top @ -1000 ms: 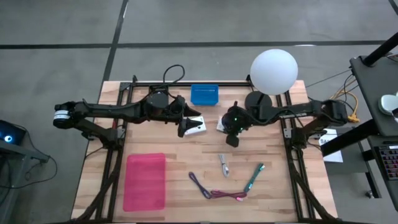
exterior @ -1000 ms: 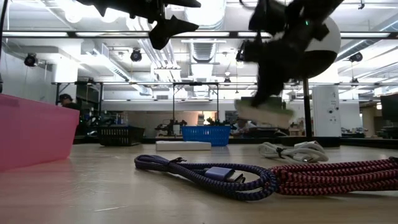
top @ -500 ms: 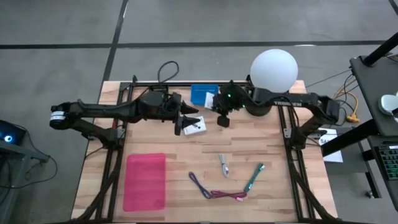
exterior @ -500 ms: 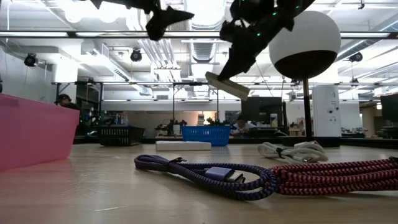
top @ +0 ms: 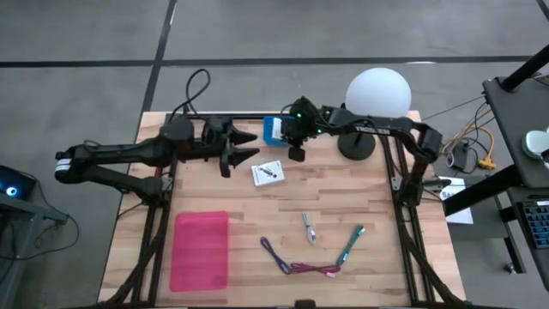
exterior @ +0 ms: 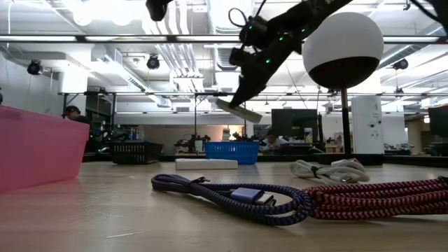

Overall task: Pick and place items into bin
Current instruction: Put the white USB box into the blue bin

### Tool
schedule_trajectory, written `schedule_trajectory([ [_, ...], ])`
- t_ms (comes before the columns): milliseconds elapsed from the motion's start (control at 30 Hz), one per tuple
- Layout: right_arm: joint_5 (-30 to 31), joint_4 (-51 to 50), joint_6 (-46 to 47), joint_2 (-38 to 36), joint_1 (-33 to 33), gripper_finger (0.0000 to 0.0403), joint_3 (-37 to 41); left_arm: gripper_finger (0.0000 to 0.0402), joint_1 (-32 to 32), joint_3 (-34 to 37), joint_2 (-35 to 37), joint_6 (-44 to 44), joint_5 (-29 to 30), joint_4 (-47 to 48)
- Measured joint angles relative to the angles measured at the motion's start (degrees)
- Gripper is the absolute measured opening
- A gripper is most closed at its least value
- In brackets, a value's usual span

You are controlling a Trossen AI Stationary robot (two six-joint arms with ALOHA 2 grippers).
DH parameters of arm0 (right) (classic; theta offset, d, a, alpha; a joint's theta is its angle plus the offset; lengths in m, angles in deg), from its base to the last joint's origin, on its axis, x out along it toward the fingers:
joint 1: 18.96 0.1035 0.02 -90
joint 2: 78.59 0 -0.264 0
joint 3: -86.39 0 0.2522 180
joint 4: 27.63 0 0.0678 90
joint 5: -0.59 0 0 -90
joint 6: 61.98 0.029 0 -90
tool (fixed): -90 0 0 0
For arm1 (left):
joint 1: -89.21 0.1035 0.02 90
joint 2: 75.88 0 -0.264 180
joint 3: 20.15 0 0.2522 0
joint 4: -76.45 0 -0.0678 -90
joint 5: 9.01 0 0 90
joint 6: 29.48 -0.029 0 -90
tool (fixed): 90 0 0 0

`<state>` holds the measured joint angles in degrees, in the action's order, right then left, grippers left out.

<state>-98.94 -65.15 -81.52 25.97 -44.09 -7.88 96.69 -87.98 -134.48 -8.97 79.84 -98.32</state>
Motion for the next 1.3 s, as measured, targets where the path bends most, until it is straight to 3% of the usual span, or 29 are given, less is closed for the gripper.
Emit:
schedule_trajectory([
  [433, 0.71, -0.53, -7.47, 10.98, -4.43, 0.0012, -7.43, 0.0231, 0.02, 0.09, -0.55, 0.17, 0.61, 0.02],
  [900, 0.5, -0.05, -9.14, 11.39, -6.49, 0.0015, -7.45, 0.0231, 0.04, 0.09, -0.63, 0.15, 4.94, 0.0],
  [1300, 0.5, 1.62, -8.7, 11.39, -6.36, 0.0061, -7.43, 0.0231, 0.04, 0.09, -1.5, 0.19, 5.15, 0.01],
])
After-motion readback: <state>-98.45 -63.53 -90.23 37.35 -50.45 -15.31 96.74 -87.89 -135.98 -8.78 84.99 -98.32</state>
